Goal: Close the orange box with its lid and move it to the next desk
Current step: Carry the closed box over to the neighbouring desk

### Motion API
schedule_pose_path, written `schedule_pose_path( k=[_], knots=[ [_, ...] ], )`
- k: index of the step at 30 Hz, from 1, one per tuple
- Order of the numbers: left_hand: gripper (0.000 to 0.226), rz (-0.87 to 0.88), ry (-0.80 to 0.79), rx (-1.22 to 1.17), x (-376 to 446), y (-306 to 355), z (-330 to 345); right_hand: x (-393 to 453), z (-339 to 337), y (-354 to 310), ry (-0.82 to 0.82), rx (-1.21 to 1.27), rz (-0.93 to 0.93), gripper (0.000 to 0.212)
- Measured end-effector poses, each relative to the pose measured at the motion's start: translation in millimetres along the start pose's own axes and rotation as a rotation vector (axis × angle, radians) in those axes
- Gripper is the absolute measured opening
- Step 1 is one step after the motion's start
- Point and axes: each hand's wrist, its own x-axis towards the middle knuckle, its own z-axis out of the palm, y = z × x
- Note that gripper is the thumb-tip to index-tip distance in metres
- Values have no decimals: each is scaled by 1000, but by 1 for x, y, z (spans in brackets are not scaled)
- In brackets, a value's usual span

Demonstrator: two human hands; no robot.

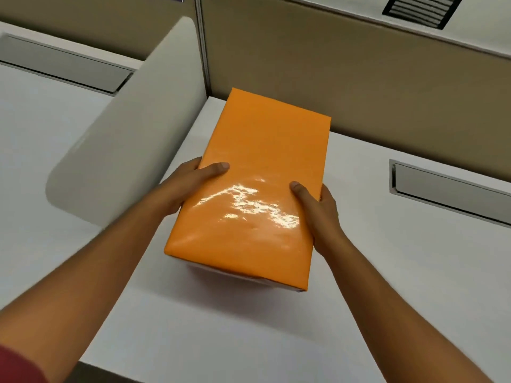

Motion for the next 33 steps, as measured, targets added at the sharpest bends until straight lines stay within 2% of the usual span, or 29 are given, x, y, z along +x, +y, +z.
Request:
schedule_pose_path(
  k=[5, 8, 10, 11, 13, 15, 17, 19, 22, 33],
  knots=[
    [61, -22, -25, -28, 16, -16, -23, 9, 29, 10, -18, -12, 14, 82],
    [75, -36, -25, -2, 19, -20, -26, 14, 32, 8, -37, -57, 50, 83],
    [93, 18, 102, 199, 16, -21, -23, 10, 30, 6, 13, -157, 32, 87],
    [98, 78, 214, 382, 10, -21, -20, 3, 28, 5, 55, -264, -56, 89],
    [93, 325, 407, 698, -9, -24, -8, -19, 26, 6, 88, -514, -317, 86],
    [82, 531, 365, 874, -26, -28, 5, -39, 31, 10, 15, -766, -484, 81],
    [79, 540, 244, 1029, -28, -42, 15, -47, 41, 18, -51, -957, -494, 78],
    [80, 506, 211, 1126, -22, -52, 17, -47, 51, 22, -41, -1052, -475, 80],
    [79, 524, 250, 1146, -8, -50, 9, -36, 66, 18, 8, -1080, -485, 82],
    [77, 559, 280, 1149, 74, -5, -44, 41, 122, -30, 22, -1082, -515, 75]
  ],
)
